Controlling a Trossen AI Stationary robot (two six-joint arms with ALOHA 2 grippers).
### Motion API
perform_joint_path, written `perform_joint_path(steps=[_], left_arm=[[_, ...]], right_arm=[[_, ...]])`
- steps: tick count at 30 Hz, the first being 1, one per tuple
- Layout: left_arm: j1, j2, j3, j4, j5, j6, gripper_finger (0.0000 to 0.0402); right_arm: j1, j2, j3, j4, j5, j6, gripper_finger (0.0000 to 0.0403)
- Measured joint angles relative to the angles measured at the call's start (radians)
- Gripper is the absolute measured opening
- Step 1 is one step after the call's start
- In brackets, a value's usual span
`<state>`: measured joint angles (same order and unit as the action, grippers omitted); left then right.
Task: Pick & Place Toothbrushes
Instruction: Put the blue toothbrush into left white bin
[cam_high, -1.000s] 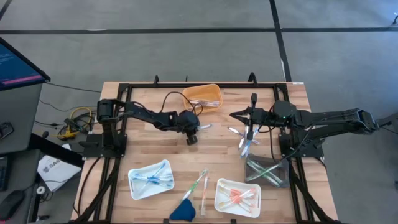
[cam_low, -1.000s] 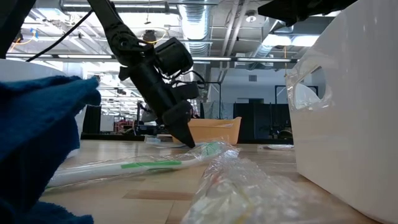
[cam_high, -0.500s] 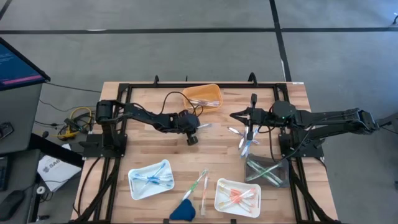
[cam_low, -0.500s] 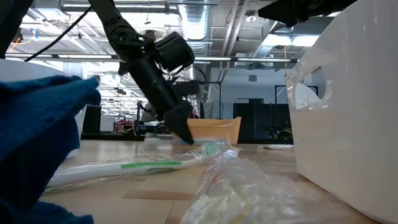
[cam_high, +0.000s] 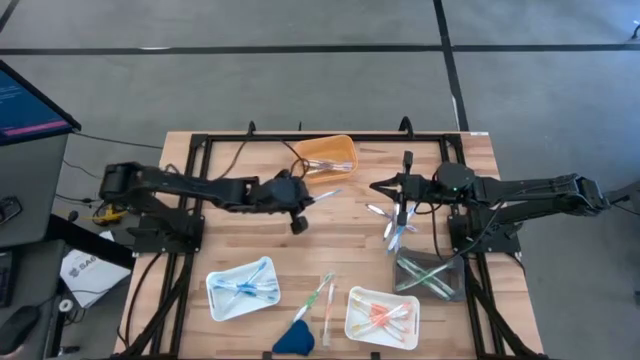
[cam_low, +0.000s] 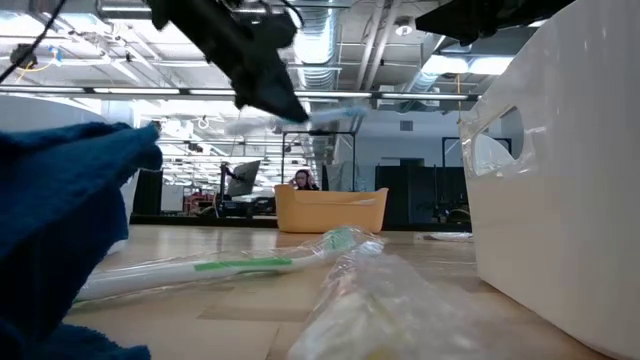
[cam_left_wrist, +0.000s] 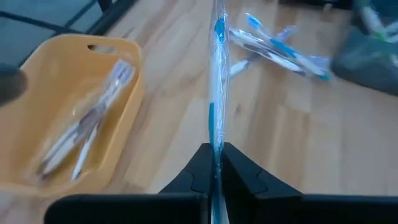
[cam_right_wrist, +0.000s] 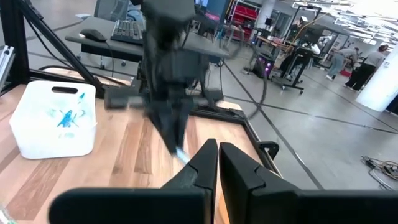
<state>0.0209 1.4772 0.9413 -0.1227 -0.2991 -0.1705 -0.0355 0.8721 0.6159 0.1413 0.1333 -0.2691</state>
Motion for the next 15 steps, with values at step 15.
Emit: perform_joint_path(steps=[15], left_arm=[[-0.222, -0.202, 0.000, -0.395, 0.003, -0.435, 0.0007]], right_arm=[[0.000, 0.000, 0.000, 0.000, 0.000, 0.008, 0.0011]])
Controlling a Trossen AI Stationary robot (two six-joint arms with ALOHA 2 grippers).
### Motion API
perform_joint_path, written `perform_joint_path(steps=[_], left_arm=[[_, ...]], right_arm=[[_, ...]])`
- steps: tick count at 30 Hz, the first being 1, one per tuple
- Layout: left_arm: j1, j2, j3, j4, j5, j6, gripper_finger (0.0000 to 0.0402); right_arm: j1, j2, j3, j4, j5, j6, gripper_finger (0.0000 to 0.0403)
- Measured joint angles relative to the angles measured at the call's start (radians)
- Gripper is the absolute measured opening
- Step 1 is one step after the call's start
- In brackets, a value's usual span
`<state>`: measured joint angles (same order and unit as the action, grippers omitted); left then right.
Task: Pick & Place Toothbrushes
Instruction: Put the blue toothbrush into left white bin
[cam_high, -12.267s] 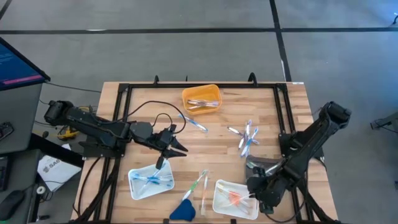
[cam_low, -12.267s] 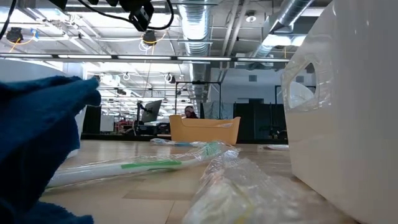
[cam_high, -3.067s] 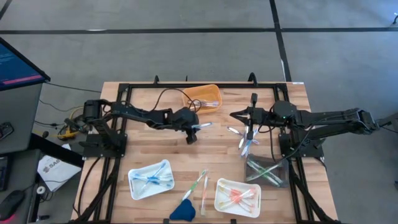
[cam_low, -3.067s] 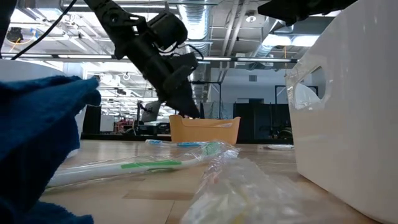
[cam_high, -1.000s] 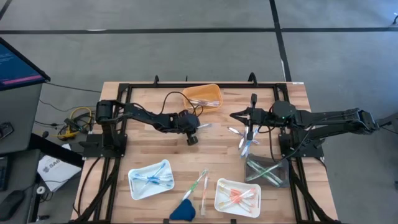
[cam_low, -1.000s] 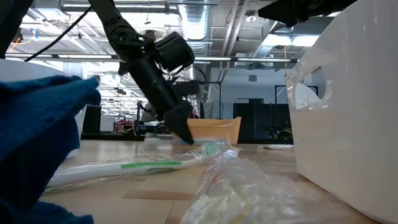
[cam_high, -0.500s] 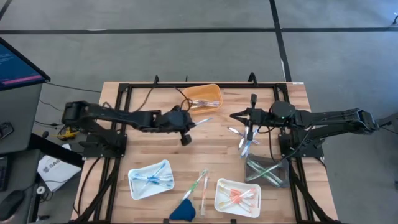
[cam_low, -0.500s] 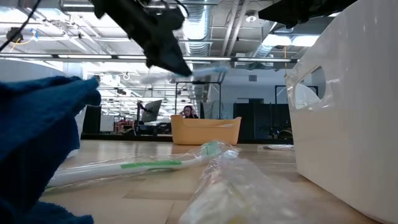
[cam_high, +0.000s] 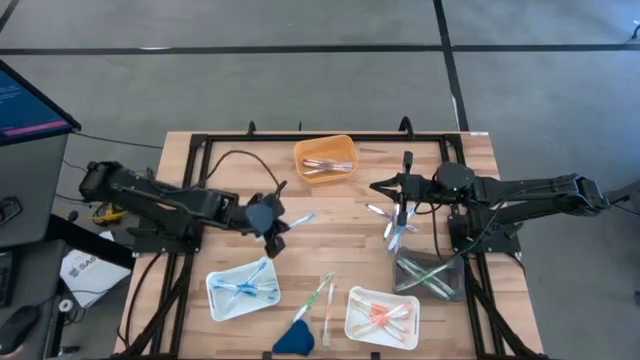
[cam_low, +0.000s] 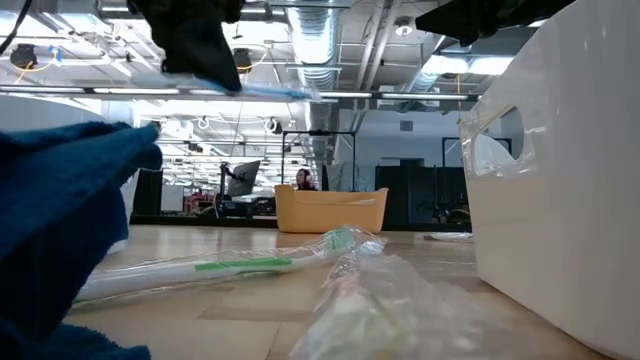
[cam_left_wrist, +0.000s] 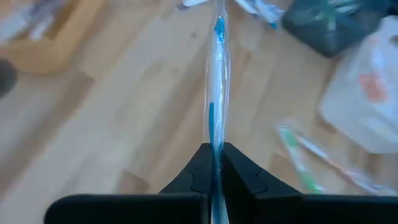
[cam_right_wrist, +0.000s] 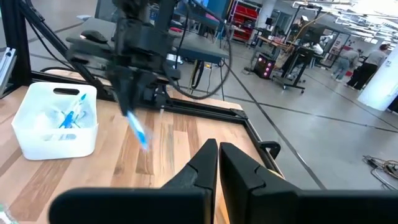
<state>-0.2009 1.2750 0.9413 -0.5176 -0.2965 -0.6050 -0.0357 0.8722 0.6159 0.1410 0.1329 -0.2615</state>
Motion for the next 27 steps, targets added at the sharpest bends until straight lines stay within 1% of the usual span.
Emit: perform_joint_path(steps=[6, 12, 19, 22, 27], left_arm=[[-0.124, -0.036, 0.001, 0.000, -0.016, -0.209, 0.0007], [-0.250, -0.075, 0.001, -0.008, -0.099, -0.438, 0.0007], [-0.389, -0.079, 0.001, -0.011, -0.104, -0.742, 0.0007], [-0.442, -0.077, 0.001, -0.016, -0.105, -0.882, 0.0007], [-0.544, -0.061, 0.001, -0.054, -0.212, -1.075, 0.0007]], right_arm=[[0.000, 0.000, 0.000, -0.007, 0.000, 0.011, 0.0011], [0.000, 0.000, 0.000, -0.041, 0.000, 0.011, 0.0011], [0.000, 0.000, 0.000, -0.099, 0.000, 0.012, 0.0011], [0.000, 0.000, 0.000, -0.117, 0.000, 0.052, 0.0011], [0.000, 0.000, 0.000, -0.142, 0.000, 0.112, 0.0011]])
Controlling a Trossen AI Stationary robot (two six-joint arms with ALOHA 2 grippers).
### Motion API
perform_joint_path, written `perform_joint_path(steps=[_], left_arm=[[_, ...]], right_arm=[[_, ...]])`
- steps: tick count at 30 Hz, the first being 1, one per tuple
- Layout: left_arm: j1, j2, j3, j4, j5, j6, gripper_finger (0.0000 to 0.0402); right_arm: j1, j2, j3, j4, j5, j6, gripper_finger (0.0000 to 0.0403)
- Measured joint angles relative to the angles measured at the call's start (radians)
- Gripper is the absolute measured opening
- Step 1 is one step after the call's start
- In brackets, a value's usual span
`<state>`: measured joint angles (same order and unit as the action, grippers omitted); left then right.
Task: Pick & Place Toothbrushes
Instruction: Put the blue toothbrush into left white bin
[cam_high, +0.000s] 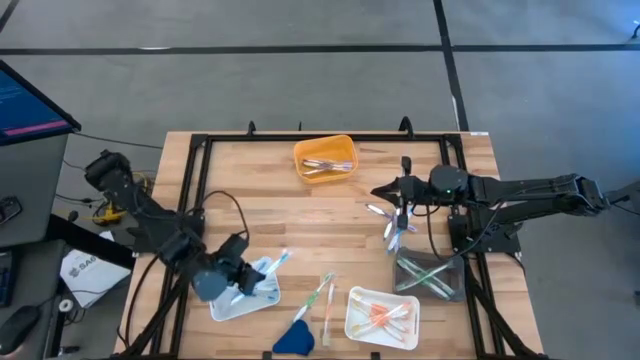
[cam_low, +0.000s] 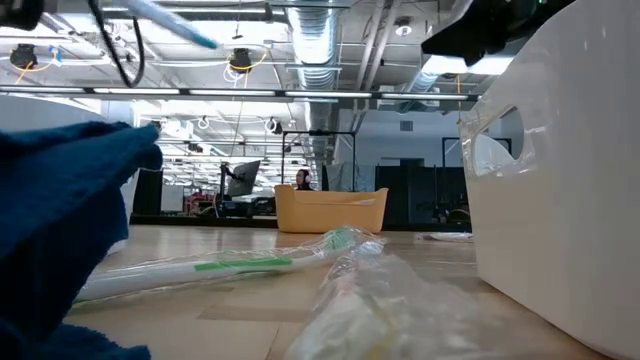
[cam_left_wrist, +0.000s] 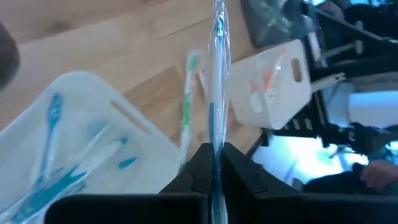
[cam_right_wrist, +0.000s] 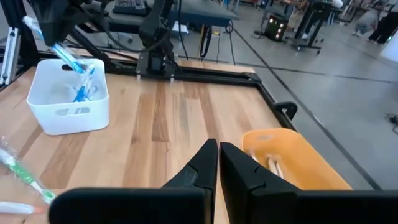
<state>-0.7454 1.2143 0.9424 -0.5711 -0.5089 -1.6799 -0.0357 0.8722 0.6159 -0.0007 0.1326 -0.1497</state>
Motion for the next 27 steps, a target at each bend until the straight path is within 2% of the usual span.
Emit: perform_joint_path(steps=[12, 17, 22, 27], left_arm=[[-0.194, 0.163, 0.000, -0.190, -0.069, -0.290, 0.0007], [-0.271, 0.172, 0.000, -0.201, -0.115, -0.318, 0.0007], [-0.270, 0.200, -0.008, -0.250, -0.111, -0.316, 0.0007], [-0.232, 0.249, -0.028, -0.256, -0.020, -0.285, 0.0007]], right_arm=[[0.000, 0.000, 0.000, -0.092, 0.000, 0.081, 0.0011], [0.000, 0.000, 0.000, -0.111, 0.000, 0.099, 0.0011], [0.001, 0.000, 0.000, -0.114, -0.001, 0.099, 0.0011], [0.001, 0.000, 0.000, -0.135, -0.001, 0.099, 0.0011]])
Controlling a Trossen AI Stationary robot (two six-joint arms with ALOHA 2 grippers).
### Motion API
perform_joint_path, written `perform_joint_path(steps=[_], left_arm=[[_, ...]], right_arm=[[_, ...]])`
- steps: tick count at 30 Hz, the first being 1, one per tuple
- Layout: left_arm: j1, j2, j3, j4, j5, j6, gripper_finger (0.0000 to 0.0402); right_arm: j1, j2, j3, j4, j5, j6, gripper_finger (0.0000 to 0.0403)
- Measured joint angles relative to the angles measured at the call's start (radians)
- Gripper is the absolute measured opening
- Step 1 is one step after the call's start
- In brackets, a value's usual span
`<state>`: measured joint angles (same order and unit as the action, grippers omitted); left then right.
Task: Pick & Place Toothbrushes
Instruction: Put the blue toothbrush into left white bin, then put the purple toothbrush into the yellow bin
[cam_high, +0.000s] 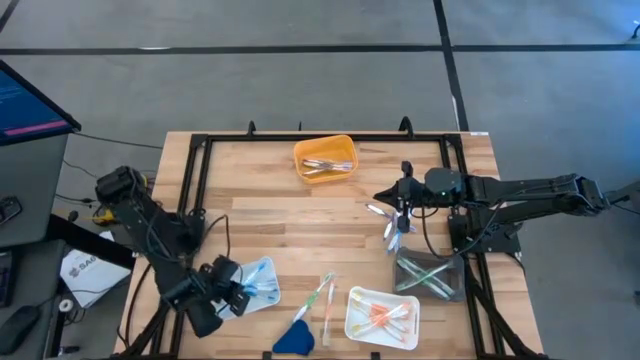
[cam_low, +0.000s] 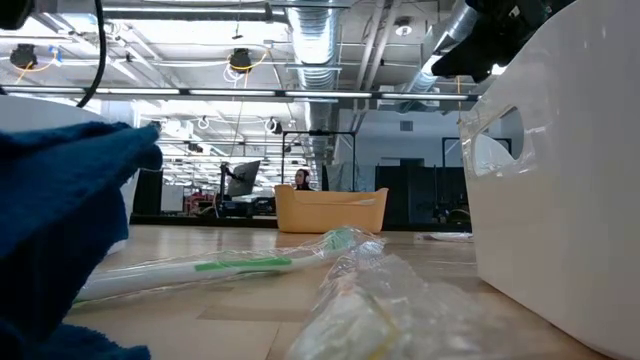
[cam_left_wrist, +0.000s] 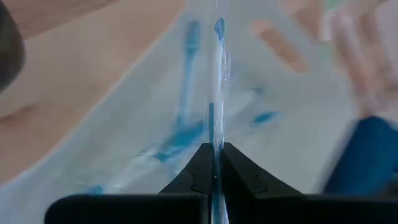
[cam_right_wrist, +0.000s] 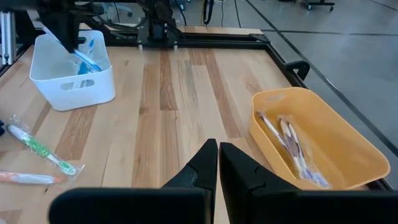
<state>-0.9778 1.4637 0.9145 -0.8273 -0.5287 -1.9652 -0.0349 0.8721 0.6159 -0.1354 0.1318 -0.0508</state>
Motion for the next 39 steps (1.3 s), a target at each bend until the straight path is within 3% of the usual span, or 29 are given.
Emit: perform_joint_path(steps=[16, 30, 39], left_arm=[[0.064, 0.050, -0.117, 0.078, 0.046, 0.033, 0.0010], [0.064, 0.047, -0.131, 0.155, 0.101, 0.018, 0.0084], [0.078, -0.034, -0.131, 0.131, 0.091, 0.018, 0.0128]], right_arm=[[-0.001, 0.000, 0.000, -0.004, 0.000, 0.000, 0.0011], [-0.001, 0.000, 0.000, -0.016, 0.000, -0.001, 0.0011], [-0.001, 0.000, 0.000, -0.019, 0.000, -0.001, 0.0011]])
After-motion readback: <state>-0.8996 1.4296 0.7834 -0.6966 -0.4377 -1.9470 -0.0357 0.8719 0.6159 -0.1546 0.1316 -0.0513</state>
